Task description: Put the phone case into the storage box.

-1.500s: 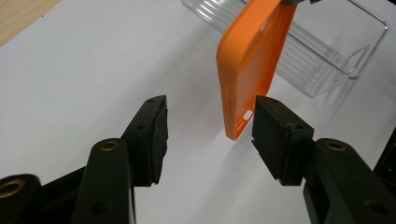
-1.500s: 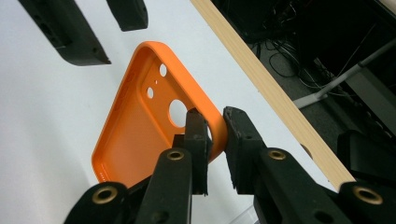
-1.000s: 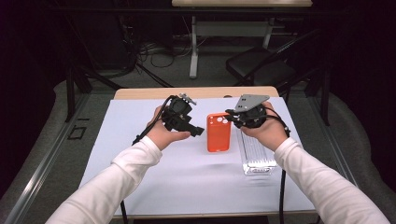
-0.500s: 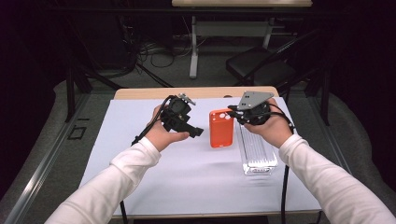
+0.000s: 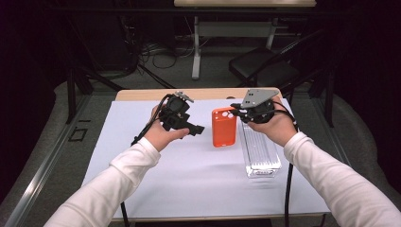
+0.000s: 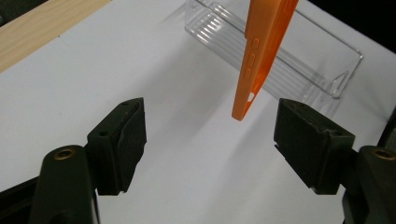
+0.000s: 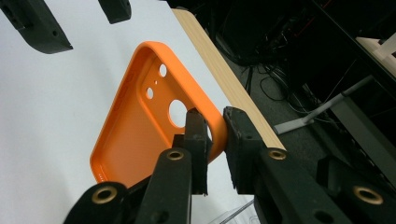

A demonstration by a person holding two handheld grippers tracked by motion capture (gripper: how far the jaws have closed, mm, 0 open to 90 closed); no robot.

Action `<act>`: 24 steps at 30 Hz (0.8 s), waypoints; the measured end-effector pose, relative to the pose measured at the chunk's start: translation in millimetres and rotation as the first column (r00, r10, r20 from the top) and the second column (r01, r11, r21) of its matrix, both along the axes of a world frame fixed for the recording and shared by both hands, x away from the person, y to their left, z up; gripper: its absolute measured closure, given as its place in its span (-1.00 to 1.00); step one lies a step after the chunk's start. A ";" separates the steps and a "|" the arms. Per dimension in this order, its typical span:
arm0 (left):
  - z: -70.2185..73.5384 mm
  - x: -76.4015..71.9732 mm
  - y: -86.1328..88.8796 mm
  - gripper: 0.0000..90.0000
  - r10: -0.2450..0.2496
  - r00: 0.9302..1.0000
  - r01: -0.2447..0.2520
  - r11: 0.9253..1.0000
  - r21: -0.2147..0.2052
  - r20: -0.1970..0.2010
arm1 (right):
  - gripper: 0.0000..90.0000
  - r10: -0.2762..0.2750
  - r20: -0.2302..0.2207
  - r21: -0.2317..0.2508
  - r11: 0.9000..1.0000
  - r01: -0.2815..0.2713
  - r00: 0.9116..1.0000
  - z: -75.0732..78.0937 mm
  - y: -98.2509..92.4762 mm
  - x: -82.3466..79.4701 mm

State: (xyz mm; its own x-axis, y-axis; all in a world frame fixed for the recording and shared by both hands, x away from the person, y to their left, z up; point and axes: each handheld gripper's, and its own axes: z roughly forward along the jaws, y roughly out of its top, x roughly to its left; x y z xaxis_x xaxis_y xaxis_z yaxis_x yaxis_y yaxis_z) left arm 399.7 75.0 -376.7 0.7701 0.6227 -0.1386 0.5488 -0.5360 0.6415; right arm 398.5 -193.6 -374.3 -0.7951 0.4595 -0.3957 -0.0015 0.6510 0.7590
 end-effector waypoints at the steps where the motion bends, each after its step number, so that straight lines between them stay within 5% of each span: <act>1: 0.2 0.0 0.1 -0.44 0.006 1.000 -0.006 1.000 -0.014 -0.004 | 0.78 0.002 0.002 0.001 1.000 -0.002 1.000 0.5 0.0 0.6; 24: -4.3 -1.7 9.8 -0.66 0.016 0.999 -0.016 1.000 -0.002 0.031 | 0.78 -0.008 0.070 -0.007 1.000 0.009 0.998 13.1 -21.4 14.3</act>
State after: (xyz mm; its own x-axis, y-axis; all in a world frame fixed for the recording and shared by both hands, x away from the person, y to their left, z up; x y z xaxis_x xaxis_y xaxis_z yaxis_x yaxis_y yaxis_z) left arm 397.9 84.8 -381.0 0.7639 0.6349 -0.1159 0.5371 -0.5259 0.6595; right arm 412.8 -215.0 -361.2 -0.7615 0.4630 -0.4536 -0.0488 0.6569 0.7524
